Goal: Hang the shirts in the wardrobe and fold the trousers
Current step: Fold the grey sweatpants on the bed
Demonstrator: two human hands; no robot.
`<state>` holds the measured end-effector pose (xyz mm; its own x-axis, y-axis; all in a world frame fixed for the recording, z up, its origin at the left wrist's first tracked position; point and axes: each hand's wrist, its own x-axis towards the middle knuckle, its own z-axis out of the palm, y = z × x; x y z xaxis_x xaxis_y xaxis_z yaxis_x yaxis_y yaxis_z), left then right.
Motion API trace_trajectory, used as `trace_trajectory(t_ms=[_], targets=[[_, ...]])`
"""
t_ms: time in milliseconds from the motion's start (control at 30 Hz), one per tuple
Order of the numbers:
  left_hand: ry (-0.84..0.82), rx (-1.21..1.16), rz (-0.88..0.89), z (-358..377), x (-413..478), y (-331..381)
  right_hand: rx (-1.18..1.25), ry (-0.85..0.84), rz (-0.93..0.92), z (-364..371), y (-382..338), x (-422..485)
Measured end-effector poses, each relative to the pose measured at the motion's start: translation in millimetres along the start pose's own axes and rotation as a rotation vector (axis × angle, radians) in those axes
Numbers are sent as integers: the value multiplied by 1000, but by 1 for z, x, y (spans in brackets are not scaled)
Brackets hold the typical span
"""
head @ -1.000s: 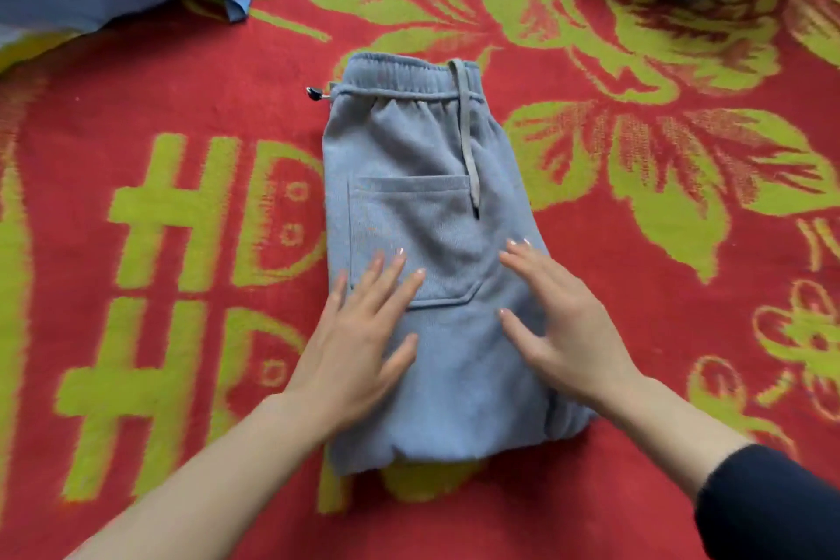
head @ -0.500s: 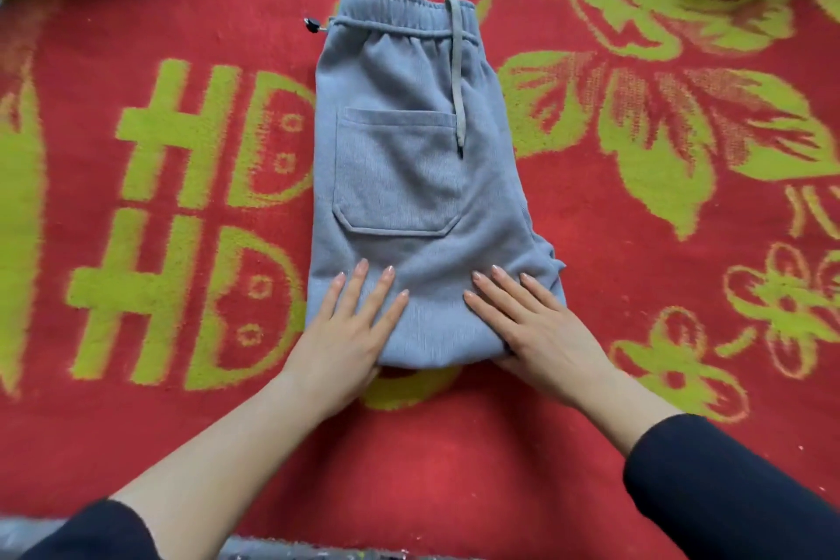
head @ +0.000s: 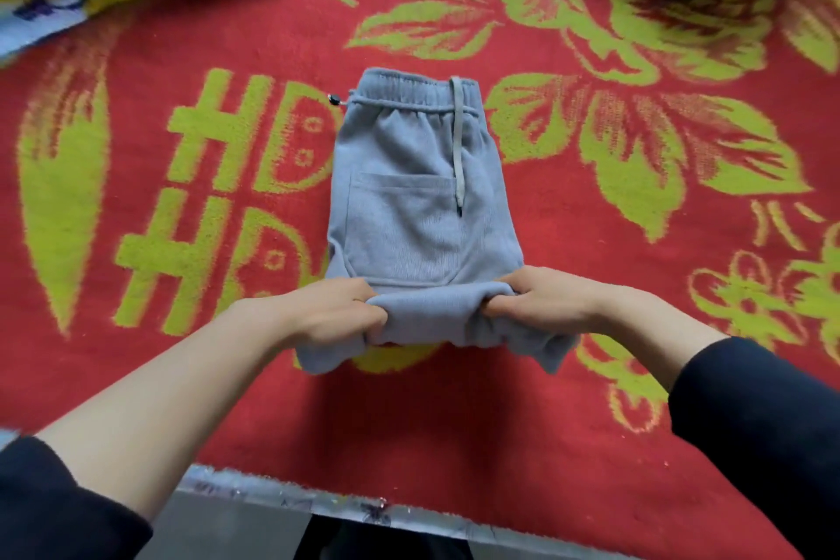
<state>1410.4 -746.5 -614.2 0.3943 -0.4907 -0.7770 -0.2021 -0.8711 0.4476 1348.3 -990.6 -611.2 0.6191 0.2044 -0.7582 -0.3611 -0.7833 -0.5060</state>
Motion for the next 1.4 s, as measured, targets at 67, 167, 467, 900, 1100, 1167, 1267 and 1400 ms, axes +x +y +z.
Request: trace_trajectory(t_ms=[67, 167, 467, 900, 1100, 1167, 1267, 1400], targets=[[-132, -63, -39, 11, -7, 1, 46, -122, 43, 10, 3, -8], [-336, -90, -124, 35, -17, 4, 106, -305, 149, 29, 8, -20], [-421, -398, -121, 34, -18, -2, 513, -509, 331, 21, 17, -30], [261, -73, 36, -62, 31, -3, -65, 275, 48, -62, -9, 33], [659, 651, 108, -14, 61, -4, -281, 427, -150, -24, -3, 57], [662, 638, 166, -2, 69, -6, -419, 398, -152, -16, 0, 64], [552, 459, 59, 1, 80, -11, -571, 387, -104, -11, 5, 78], [406, 151, -49, -7, 97, -21, -404, 251, -42, -14, 3, 99]])
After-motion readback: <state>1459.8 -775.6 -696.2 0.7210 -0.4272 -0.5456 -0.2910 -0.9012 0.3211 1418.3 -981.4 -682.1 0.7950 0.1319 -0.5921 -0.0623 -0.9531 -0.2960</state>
